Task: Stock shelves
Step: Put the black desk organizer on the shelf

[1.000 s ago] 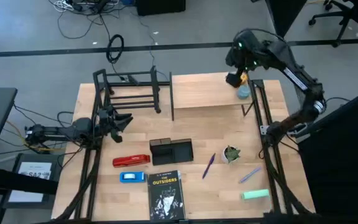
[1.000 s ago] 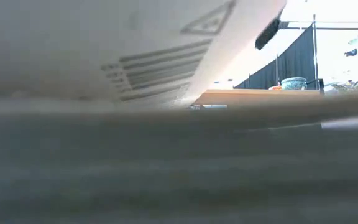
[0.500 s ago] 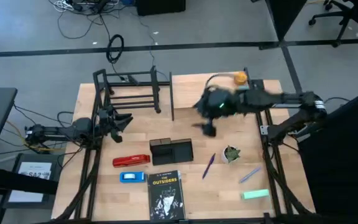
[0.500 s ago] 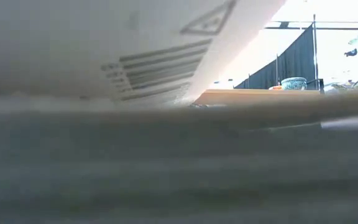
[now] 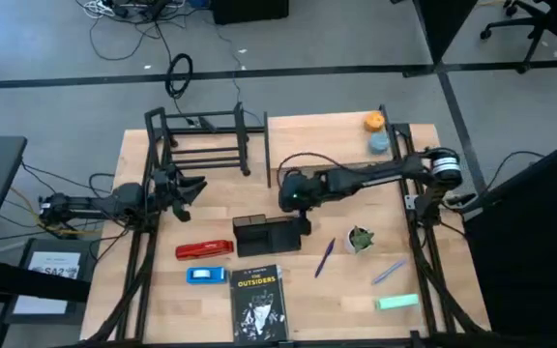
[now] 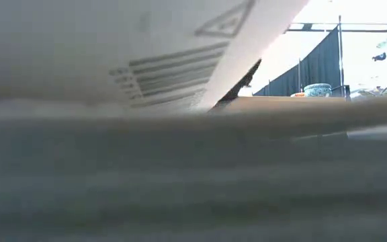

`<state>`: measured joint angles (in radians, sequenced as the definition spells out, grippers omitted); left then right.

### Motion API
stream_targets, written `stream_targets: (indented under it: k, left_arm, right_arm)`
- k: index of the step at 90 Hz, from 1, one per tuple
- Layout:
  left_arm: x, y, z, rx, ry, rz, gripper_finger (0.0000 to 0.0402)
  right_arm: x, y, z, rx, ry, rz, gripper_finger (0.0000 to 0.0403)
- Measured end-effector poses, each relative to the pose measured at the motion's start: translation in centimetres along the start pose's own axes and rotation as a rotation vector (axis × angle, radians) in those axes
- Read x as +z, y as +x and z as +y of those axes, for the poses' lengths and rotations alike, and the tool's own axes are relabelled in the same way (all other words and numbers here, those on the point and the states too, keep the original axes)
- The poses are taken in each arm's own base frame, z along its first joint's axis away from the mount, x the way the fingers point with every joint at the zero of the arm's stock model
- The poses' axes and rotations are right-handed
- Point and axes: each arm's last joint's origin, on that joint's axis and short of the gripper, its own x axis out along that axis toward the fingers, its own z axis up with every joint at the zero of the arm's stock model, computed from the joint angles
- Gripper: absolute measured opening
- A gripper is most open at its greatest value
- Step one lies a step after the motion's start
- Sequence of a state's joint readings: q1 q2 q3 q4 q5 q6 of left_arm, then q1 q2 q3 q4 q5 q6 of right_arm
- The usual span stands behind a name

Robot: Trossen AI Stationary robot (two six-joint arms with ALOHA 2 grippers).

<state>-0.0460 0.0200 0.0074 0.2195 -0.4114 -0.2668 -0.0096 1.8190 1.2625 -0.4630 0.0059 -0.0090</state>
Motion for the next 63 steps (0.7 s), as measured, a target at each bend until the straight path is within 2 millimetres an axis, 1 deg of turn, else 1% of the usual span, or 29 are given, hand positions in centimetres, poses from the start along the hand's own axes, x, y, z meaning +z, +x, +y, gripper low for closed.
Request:
stream_targets:
  k: [21, 25, 39, 51, 55, 59, 63]
  left_arm:
    - [0.0, 0.0, 0.0, 0.001, 0.001, 0.003, 0.0076]
    - [0.0, 0.0, 0.0, 0.001, 0.001, 0.003, 0.0076]
    - [0.0, 0.0, 0.0, 0.001, 0.001, 0.003, 0.0076]
    - [0.0, 0.0, 0.0, 0.001, 0.001, 0.003, 0.0076]
    - [0.0, 0.0, 0.0, 0.000, 0.000, 0.001, 0.0076]
    - [0.0, 0.0, 0.0, 0.000, 0.000, 0.001, 0.0076]
    - [0.0, 0.0, 0.0, 0.001, 0.001, 0.002, 0.0076]
  right_arm:
    - [-1.0, 3.0, 0.2, 0.007, -0.004, 0.086, 0.0212]
    - [-1.1, 3.3, 0.2, 0.014, -0.002, 0.092, 0.0192]
    - [-1.3, 3.6, 0.3, 0.017, 0.004, 0.106, 0.0116]
    - [-1.4, 3.5, 0.3, 0.045, 0.015, 0.122, 0.0026]
    - [-1.4, 3.4, 0.3, 0.052, 0.015, 0.137, 0.0011]
    - [-1.4, 3.2, 0.3, 0.056, 0.027, 0.159, 0.0008]
    - [-1.1, 2.6, 0.3, 0.057, 0.036, 0.172, 0.0005]
